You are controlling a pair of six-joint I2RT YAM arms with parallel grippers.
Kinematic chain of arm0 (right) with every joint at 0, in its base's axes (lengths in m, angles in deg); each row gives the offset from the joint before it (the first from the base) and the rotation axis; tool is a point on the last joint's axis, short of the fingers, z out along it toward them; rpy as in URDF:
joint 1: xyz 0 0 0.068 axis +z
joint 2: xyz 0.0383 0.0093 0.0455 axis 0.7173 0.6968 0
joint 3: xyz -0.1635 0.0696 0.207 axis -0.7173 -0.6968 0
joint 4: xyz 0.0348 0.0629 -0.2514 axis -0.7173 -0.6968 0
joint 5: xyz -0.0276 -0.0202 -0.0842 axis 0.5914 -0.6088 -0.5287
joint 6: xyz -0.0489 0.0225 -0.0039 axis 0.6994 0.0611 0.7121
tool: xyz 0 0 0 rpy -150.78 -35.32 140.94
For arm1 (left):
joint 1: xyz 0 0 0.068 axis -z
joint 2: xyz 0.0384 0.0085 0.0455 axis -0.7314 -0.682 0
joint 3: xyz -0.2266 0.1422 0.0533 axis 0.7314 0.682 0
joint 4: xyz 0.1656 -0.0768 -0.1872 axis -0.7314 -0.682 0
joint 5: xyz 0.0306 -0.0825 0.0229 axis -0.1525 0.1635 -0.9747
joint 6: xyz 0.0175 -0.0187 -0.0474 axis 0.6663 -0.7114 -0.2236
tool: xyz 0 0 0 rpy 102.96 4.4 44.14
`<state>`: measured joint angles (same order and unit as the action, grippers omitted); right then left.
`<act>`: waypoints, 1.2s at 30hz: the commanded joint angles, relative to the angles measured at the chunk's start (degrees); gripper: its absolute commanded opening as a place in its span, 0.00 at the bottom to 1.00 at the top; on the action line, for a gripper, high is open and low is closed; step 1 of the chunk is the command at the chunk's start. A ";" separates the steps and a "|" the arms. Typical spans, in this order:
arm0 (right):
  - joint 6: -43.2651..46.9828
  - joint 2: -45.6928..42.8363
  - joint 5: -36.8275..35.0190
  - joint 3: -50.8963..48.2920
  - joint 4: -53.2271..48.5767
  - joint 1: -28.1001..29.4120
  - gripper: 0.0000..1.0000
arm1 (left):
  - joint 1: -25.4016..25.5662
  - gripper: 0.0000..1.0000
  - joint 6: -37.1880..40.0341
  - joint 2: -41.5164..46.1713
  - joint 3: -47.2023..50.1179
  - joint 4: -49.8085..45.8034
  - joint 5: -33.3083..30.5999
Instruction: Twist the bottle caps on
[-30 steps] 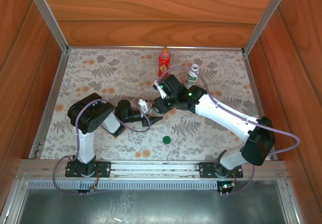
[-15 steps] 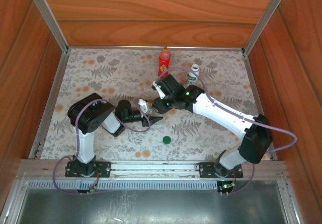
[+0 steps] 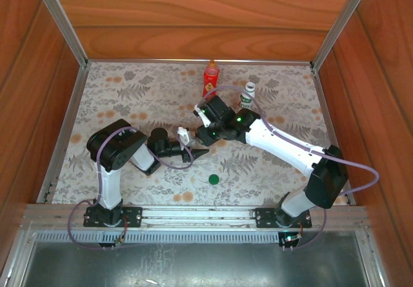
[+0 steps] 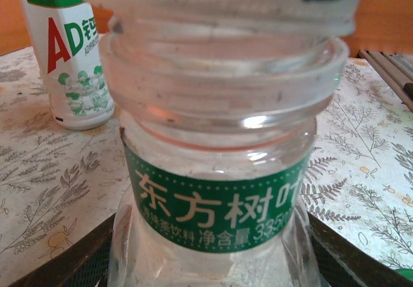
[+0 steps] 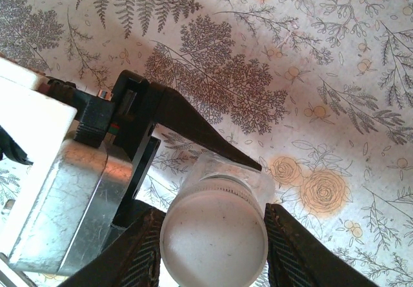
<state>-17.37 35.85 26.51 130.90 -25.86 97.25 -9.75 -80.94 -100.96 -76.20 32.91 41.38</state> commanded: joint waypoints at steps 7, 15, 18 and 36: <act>8.24 -0.34 3.94 1.67 -1.78 0.10 0.37 | -0.21 0.60 0.28 -0.68 0.34 -0.51 1.78; 18.82 -0.04 10.90 4.67 -5.43 -0.88 0.37 | -0.24 0.60 -0.74 0.41 0.48 -1.52 6.53; 21.94 0.34 12.70 6.24 -7.31 -1.14 0.37 | -0.21 0.60 -0.89 0.64 0.44 -2.16 7.49; 21.56 5.29 8.84 11.57 -16.26 -1.94 0.37 | -0.32 0.60 -0.58 0.47 0.04 -3.07 8.04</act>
<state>4.40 40.62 36.28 140.85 -39.59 95.61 -9.86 -81.21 -100.86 -76.18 31.99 47.79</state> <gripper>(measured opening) 0.407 0.601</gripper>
